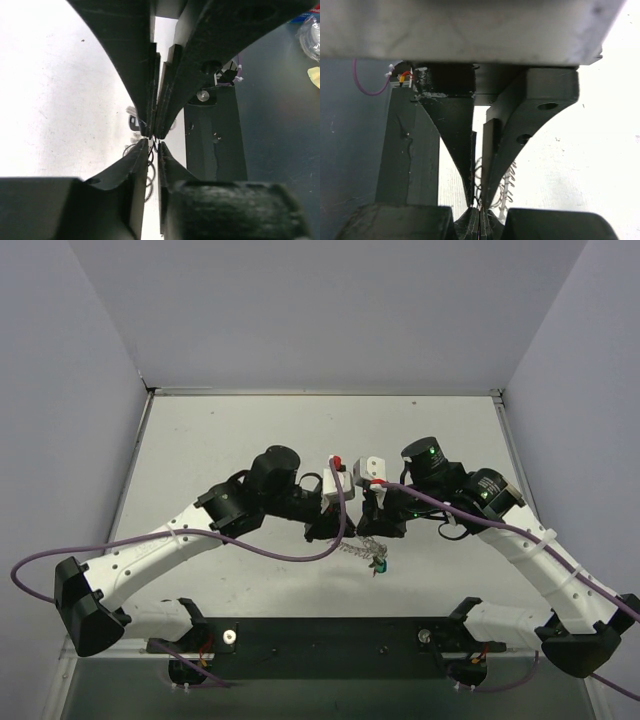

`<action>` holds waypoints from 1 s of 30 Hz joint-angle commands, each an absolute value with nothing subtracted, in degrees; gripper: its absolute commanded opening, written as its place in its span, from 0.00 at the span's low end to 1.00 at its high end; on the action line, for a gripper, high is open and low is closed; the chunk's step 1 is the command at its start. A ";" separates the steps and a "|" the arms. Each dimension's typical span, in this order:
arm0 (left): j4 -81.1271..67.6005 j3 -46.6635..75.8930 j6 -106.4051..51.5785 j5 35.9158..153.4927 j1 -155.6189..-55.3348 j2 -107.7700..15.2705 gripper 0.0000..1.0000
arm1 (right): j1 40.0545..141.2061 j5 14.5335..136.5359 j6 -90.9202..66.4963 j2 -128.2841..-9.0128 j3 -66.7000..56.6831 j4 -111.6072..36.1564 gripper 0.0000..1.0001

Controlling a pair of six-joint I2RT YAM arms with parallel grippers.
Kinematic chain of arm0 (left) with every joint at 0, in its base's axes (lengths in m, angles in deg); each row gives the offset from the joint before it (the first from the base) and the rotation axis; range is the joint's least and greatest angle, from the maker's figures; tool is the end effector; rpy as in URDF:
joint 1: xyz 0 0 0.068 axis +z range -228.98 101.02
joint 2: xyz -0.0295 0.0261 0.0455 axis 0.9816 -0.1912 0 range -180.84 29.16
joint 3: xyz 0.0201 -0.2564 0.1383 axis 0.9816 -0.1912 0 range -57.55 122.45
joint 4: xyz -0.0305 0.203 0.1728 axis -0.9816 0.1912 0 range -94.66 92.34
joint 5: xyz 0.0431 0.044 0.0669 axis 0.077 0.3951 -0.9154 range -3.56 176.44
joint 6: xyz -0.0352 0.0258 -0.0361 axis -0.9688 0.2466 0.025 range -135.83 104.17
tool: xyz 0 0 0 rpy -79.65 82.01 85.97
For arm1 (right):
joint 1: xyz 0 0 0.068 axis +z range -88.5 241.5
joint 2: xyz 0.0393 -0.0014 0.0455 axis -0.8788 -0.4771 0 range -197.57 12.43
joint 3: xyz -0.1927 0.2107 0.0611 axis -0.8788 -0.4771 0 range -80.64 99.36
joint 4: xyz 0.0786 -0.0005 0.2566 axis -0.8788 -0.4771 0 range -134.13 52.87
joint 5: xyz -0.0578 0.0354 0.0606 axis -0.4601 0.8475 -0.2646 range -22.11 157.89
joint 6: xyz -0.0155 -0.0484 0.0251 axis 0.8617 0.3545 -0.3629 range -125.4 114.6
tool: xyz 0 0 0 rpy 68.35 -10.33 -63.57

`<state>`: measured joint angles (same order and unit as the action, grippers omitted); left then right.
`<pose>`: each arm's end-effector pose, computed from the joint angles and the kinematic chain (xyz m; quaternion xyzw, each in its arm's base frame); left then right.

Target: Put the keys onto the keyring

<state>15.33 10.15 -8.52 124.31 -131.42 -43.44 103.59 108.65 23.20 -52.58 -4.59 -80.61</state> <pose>0.1558 -0.2424 0.3783 0.5485 0.6043 -0.4479 0.3651 0.1490 0.1694 0.4222 -0.6121 0.5732 0.3561 0.4124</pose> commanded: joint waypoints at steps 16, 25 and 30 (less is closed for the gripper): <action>-2.90 1.07 -14.52 123.27 -131.62 -38.09 0.00 | 103.78 105.61 20.09 -43.93 -9.70 -69.14 0.46; -14.58 -5.61 -15.48 121.34 -131.36 -32.90 0.00 | 103.08 103.22 16.93 -35.38 -17.36 -63.67 0.70; -20.12 -7.37 -18.47 121.86 -130.83 -31.49 0.00 | 103.07 103.75 16.40 -35.03 -18.85 -63.59 0.69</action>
<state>-9.02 -7.38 -15.74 121.38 -131.40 -33.74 103.41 103.66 17.54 -34.94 -17.66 -66.41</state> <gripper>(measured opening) 0.019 0.700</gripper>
